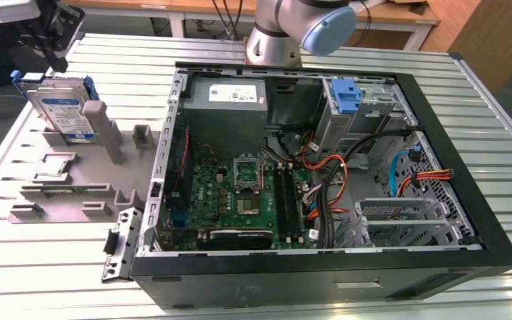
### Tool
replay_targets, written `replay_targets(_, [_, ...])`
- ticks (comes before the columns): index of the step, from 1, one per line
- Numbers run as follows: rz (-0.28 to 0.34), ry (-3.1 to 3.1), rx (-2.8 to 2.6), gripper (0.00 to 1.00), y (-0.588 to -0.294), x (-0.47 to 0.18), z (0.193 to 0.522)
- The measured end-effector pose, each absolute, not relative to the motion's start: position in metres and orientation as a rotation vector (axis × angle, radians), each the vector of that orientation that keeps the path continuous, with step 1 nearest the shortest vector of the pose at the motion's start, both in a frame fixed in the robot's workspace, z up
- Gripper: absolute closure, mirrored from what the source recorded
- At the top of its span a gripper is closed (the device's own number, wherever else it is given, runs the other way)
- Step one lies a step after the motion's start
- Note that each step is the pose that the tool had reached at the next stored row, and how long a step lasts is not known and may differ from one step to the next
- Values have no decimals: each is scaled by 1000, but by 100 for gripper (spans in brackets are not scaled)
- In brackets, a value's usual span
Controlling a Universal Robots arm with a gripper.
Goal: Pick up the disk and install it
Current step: 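Reach for the disk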
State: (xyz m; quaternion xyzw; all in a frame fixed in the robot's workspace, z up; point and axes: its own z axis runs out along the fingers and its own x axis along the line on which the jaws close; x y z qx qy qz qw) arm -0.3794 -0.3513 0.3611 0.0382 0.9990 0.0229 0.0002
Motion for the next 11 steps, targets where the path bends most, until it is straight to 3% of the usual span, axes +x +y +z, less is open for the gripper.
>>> replay_targets(11, [72,3138,120,90,-351,-422,358])
